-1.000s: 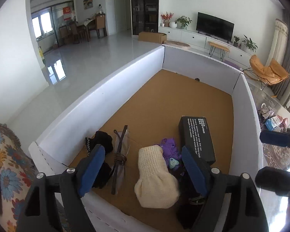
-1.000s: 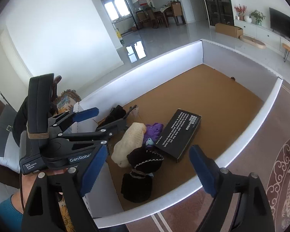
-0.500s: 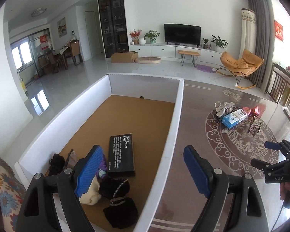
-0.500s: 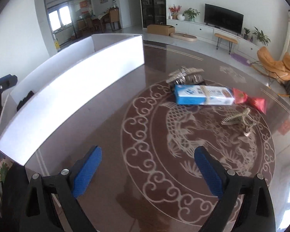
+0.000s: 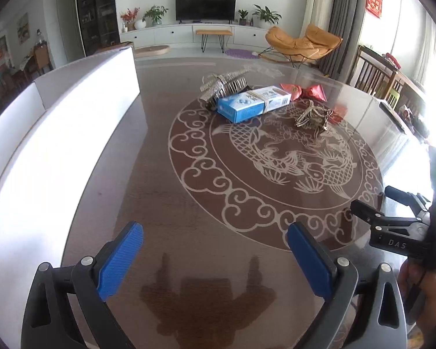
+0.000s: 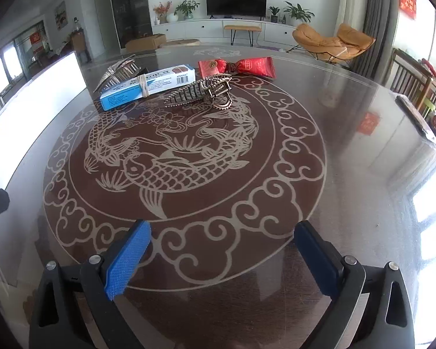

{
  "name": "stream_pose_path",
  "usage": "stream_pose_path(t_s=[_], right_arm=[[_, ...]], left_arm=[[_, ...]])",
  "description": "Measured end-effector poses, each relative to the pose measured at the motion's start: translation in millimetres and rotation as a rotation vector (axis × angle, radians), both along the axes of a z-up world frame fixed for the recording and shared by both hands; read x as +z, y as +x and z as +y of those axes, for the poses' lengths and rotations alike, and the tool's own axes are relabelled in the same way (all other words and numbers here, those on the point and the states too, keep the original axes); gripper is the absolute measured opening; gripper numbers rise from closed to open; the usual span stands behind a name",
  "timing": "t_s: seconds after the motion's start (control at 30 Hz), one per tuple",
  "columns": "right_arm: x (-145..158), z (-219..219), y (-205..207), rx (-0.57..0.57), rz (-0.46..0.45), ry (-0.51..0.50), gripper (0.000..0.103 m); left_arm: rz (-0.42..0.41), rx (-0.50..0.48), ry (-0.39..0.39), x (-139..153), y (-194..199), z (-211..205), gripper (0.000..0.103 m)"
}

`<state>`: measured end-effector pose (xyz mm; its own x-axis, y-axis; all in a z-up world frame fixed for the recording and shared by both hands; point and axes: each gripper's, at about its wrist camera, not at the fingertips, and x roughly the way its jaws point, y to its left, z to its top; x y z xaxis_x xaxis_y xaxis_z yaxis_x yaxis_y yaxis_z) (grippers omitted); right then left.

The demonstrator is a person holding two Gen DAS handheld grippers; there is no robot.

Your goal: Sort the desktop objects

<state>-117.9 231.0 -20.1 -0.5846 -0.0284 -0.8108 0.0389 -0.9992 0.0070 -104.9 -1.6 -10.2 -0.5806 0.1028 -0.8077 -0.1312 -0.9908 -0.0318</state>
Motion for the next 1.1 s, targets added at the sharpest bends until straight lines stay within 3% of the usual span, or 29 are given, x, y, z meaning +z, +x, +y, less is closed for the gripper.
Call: stream_pose_path(t_s=[0.1, 0.27, 0.33, 0.77, 1.1], right_arm=[[0.6, -3.2, -1.3, -0.019, -0.003, 0.022, 0.103], [0.5, -1.5, 3.5, -0.033, -0.003, 0.018, 0.103], [-0.6, -2.8, 2.0, -0.034, -0.004, 0.019, 0.103], [-0.3, -2.3, 2.4, -0.034, -0.004, 0.018, 0.103], [-0.2, -2.2, 2.4, -0.034, -0.004, 0.018, 0.103]], left_arm=[[-0.002, 0.017, -0.026, -14.6, -10.9, 10.4, 0.101], [-0.049, 0.049, -0.002, -32.7, -25.5, 9.9, 0.101], [-0.03, 0.041, -0.04, -34.4, -27.5, 9.9, 0.102], [-0.003, 0.045, -0.035, -32.7, -60.3, 6.3, 0.103], [-0.004, 0.051, -0.034, -33.4, -60.1, 6.3, 0.103]])
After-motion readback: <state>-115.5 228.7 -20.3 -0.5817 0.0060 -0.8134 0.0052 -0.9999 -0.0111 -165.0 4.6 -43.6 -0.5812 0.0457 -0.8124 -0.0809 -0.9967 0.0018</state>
